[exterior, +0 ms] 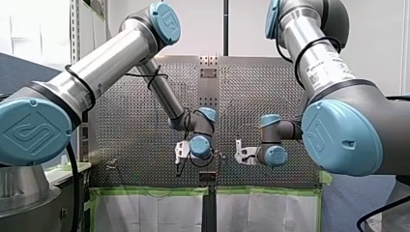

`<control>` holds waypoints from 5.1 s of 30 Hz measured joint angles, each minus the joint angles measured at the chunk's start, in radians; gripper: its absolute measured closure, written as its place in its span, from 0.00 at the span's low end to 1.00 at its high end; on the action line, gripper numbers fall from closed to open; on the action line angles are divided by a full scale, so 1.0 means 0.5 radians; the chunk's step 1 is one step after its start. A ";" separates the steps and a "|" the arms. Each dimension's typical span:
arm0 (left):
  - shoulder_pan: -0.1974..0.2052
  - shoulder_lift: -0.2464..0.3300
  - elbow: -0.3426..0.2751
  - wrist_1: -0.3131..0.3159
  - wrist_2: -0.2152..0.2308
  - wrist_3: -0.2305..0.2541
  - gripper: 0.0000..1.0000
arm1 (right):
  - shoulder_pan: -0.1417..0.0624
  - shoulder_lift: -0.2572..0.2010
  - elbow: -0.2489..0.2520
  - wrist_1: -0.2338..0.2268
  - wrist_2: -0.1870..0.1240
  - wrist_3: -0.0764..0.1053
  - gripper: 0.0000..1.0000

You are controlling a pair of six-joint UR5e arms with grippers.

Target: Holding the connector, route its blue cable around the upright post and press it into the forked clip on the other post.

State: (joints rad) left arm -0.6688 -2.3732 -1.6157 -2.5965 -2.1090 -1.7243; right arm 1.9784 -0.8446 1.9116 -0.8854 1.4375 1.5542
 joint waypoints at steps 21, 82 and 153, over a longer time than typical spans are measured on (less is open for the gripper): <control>-0.001 -0.114 -0.083 0.257 0.065 -0.052 0.98 | -0.007 0.098 0.001 -0.022 0.006 -0.035 1.00; 0.054 -0.289 0.108 0.348 0.347 -0.373 0.98 | -0.236 0.169 -0.115 -0.057 -0.031 0.031 1.00; 0.202 -0.424 0.397 0.150 0.502 -0.459 0.98 | -0.248 0.169 -0.259 0.071 -0.021 0.010 1.00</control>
State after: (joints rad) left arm -0.5680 -2.5852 -1.4174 -2.5214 -1.8581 -1.9540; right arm 1.8545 -0.7601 1.7819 -0.8502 1.4273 1.5594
